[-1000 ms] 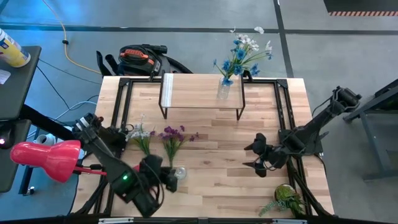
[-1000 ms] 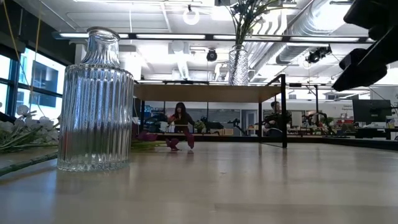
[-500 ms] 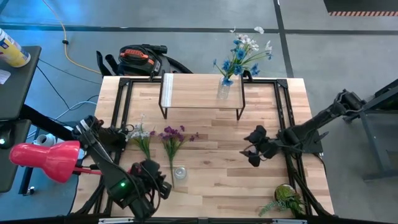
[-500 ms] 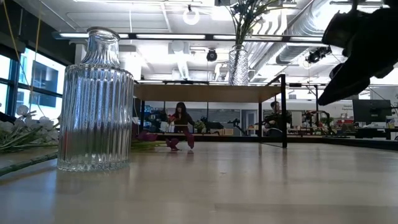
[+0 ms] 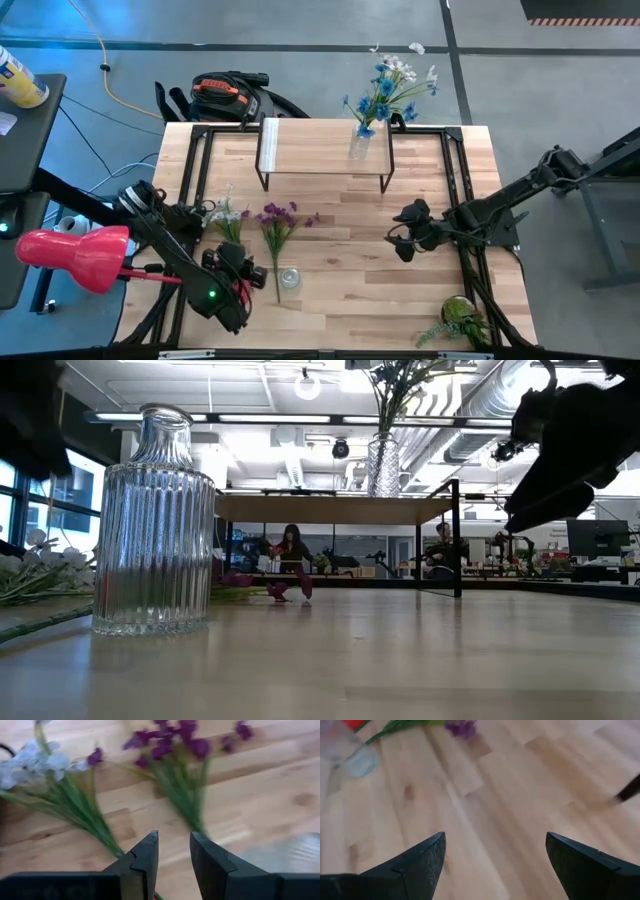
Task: Pick and place flowers into a vace then onto a shelf
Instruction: Put the violet flowers into the transparent vase
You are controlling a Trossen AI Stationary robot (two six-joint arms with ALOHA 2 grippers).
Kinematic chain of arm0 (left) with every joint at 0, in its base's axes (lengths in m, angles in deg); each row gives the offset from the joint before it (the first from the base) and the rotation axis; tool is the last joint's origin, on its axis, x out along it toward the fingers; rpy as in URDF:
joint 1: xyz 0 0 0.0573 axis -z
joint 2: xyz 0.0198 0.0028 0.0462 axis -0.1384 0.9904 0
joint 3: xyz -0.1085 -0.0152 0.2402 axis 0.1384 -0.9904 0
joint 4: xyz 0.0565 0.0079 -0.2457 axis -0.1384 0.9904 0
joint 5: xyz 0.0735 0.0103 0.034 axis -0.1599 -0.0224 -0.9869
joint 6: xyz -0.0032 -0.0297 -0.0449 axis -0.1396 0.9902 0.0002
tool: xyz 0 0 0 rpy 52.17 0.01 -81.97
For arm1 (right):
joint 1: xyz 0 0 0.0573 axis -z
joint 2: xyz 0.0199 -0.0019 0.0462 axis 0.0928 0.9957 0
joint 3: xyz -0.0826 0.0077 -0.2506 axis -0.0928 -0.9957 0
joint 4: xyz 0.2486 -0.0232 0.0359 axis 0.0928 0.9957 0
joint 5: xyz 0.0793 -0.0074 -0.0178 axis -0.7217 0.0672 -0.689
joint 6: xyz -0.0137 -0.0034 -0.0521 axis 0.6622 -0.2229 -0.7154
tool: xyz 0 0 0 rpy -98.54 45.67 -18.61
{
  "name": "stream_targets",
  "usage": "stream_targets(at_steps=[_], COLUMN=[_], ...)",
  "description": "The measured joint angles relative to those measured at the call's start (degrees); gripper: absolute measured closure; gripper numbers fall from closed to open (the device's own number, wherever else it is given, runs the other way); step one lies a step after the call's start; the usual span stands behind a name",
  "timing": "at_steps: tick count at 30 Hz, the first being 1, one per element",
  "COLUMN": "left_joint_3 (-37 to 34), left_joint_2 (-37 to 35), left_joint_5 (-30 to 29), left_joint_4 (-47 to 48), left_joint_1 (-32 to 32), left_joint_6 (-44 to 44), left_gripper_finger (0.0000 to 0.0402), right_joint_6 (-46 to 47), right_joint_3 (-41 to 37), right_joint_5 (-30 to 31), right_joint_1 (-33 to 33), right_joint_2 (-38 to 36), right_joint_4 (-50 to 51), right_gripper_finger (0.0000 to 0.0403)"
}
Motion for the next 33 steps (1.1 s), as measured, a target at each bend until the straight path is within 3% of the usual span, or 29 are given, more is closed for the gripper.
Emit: stream_targets(at_steps=[5, 10, 19, 29, 33], left_joint_3=[-10.83, -16.16, -17.42, -17.42, -17.4], left_joint_2=[-2.77, -2.79, -2.79, -2.79, -2.67], left_joint_5=[-0.14, 0.01, 3.91, 2.64, -1.25], left_joint_4=[-9.37, -15.98, -17.22, -25.28, -29.66], left_joint_1=[-0.04, -0.06, -3.58, -9.6, -9.93], left_joint_6=[1.74, 2.35, 2.28, -5.28, -8.52], left_gripper_finger=[0.0257, 0.0257, 0.0257, 0.0257, 0.0257], right_joint_6=[0.14, 0.14, -5.32, -8.98, -8.95], right_joint_3=[0.0, 0.0, 0.0, 0.0, 0.0], right_joint_5=[4.12, 4.29, 3.51, 2.2, 0.71], right_joint_1=[0.02, 0.02, 0.02, 0.0, -0.02], right_joint_2=[0.0, 0.0, 0.0, 0.02, 0.0], right_joint_4=[0.65, 1.25, 1.36, 2.21, 2.9], right_gripper_finger=[0.0071, 0.007, 0.007, 0.0071, 0.007])
